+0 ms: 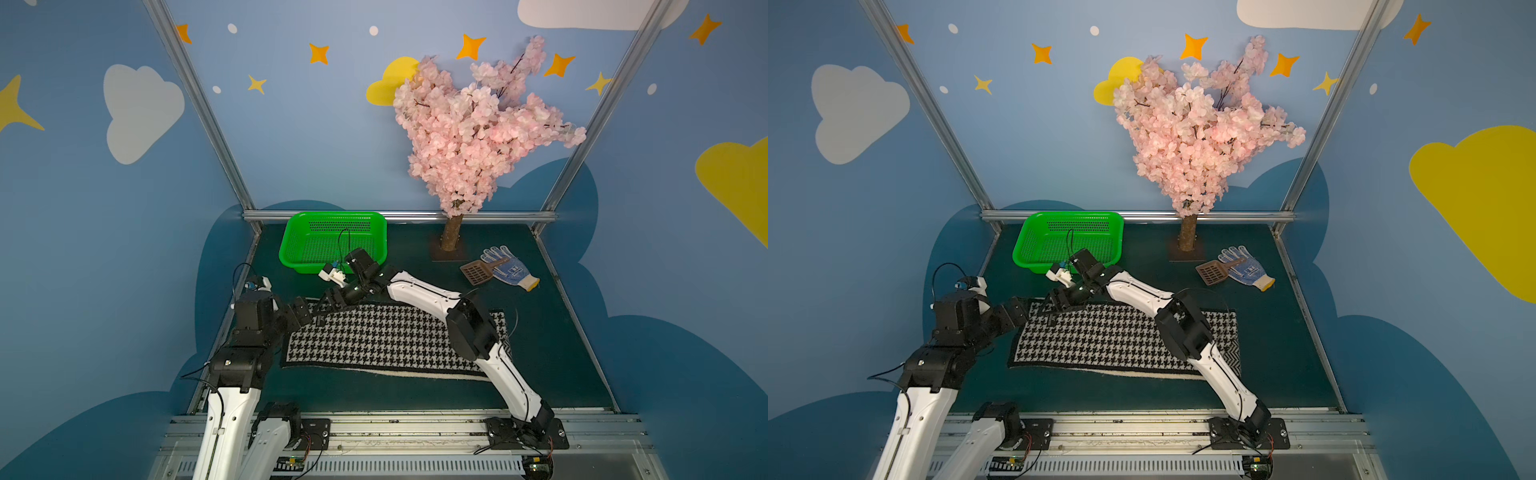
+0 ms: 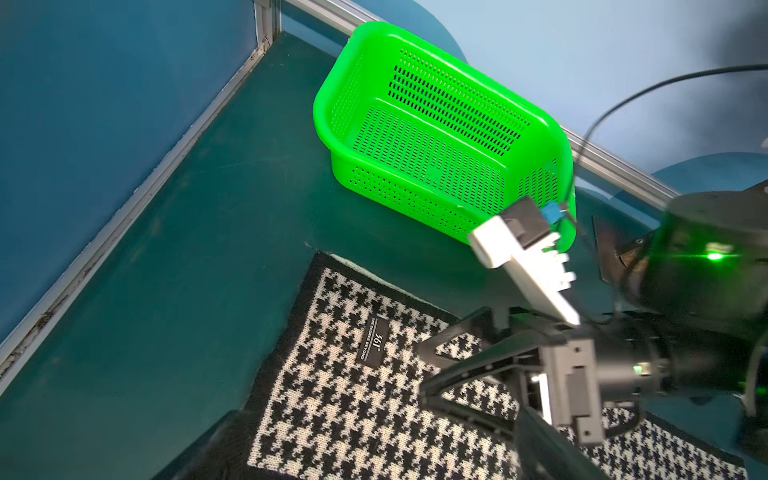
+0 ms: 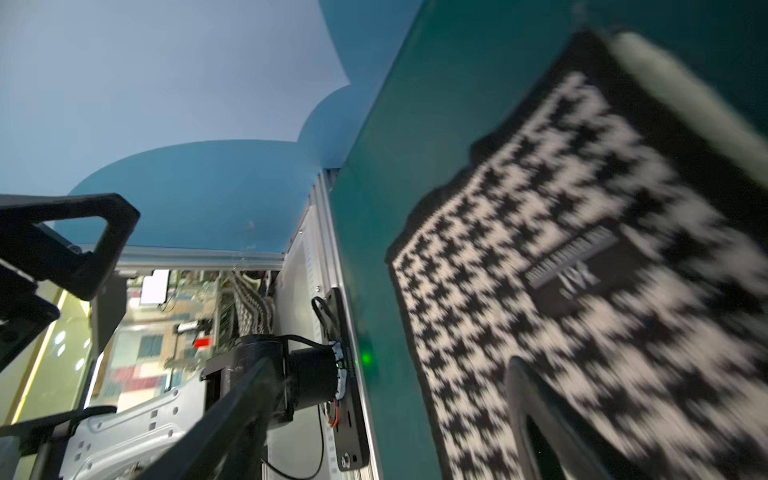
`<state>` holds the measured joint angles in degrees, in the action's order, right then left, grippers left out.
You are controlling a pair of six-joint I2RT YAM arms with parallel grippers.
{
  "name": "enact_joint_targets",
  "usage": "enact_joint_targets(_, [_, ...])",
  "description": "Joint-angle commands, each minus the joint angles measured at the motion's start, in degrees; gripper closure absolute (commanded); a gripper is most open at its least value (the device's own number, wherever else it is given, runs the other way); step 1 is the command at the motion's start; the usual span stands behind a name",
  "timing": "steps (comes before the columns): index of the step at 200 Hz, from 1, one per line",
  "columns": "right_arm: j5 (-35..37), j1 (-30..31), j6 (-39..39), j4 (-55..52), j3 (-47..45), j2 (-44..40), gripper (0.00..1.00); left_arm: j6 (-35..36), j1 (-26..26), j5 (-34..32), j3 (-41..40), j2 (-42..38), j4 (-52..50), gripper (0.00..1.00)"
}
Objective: Roll up the scarf and place it into the basket
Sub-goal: Flatten out the scarf at the center of the board, then fold the scarf at the center of the board.
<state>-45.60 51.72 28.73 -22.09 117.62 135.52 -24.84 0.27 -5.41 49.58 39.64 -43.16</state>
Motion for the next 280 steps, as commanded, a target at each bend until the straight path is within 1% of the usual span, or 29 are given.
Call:
enact_joint_targets(1, [11.6, -6.6, -4.0, -5.7, -8.5, -16.0, 0.13, -1.6, 0.2, 4.6, -1.2, 0.5, 0.0, 0.0])
enact_joint_targets(10, [16.9, -8.6, -5.7, -9.6, -13.8, -21.8, 0.12, -2.3, 0.1, 7.1, -1.9, 1.0, 1.2, 0.0])
enact_joint_targets(19, [26.0, -10.2, -7.1, -14.7, -18.3, -27.7, 0.08, -3.1, -0.2, 9.4, -2.8, 1.6, 3.1, 0.0])
enact_joint_targets(31, [34.5, -12.7, -6.9, -21.3, -23.1, -34.0, 0.06, -4.8, -0.8, 11.5, -3.8, 2.6, 5.7, 0.0])
enact_joint_targets(52, [43.9, -17.8, -5.1, -30.0, -30.4, -42.1, 0.05, -7.5, -4.3, 12.6, -5.4, 5.0, 10.7, 0.0])
enact_joint_targets(64, [46.0, -21.1, -6.5, -32.5, -35.1, -46.0, 0.05, -8.0, -8.1, 11.0, -5.3, 6.9, 12.6, 0.0])
enact_joint_targets(70, [45.7, -23.0, -6.4, -32.3, -38.1, -47.7, 0.05, -8.1, -10.4, 9.4, -5.2, 8.0, 13.5, 0.0])
enact_joint_targets(85, [40.7, -28.9, -6.1, -30.3, -45.7, -51.7, 0.05, -8.1, -16.1, 6.3, -4.3, 11.0, 15.2, 0.0])
enact_joint_targets(98, [39.4, -32.5, -5.8, -30.0, -50.5, -54.3, 0.05, -8.7, -19.4, 5.9, -3.6, 13.9, 16.8, 0.0])
enact_joint_targets(122, [38.5, -38.1, -6.3, -30.7, -57.1, -56.8, 0.06, -10.4, -22.8, 7.9, -3.3, 18.6, 21.3, 0.0])
enact_joint_targets(137, [40.0, -41.6, -6.9, -31.2, -60.3, -57.2, 0.06, -11.0, -24.6, 8.6, -2.8, 21.5, 23.2, 0.0])
enact_joint_targets(157, [36.1, -46.7, -7.9, -28.5, -64.6, -57.6, 0.06, -10.9, -27.1, 8.2, -1.9, 24.6, 24.5, 0.0])
enact_joint_targets(192, [34.9, -50.1, -9.8, -27.2, -65.8, -54.4, 0.06, -11.1, -28.2, 9.2, -2.2, 26.9, 26.7, 0.0])
enact_joint_targets(204, [33.7, -51.6, -10.2, -26.4, -65.7, -52.8, 0.09, -10.9, -28.2, 9.3, -2.4, 27.2, 26.7, 0.0])
enact_joint_targets(215, [32.5, -52.5, -10.6, -25.8, -65.3, -51.7, 0.12, -10.7, -28.2, 9.1, -2.7, 27.2, 26.7, 0.0])
enact_joint_targets(229, [32.6, -52.9, -11.2, -25.5, -64.4, -50.1, 0.15, -10.8, -28.2, 8.9, -3.5, 26.4, 26.9, 0.0])
enact_joint_targets(235, [32.7, -53.3, -11.3, -25.4, -64.0, -49.3, 0.19, -10.8, -28.2, 8.8, -3.8, 26.0, 26.9, 0.0])
enact_joint_targets(246, [32.2, -54.3, -11.7, -25.3, -63.6, -47.3, 0.29, -10.6, -28.2, 8.6, -4.0, 25.4, 26.4, 0.0])
enact_joint_targets(254, [31.2, -55.1, -12.0, -25.0, -63.6, -46.0, 0.34, -10.4, -28.2, 8.4, -3.9, 25.2, 26.0, 0.0])
enact_joint_targets(262, [30.8, -55.6, -12.4, -24.9, -63.6, -44.9, 0.34, -10.3, -28.2, 8.2, -3.9, 24.8, 25.6, 0.0])
enact_joint_targets(280, [32.2, -56.2, -13.0, -24.6, -63.7, -43.2, 0.34, -10.1, -28.2, 8.0, -3.8, 24.4, 25.2, 0.0])
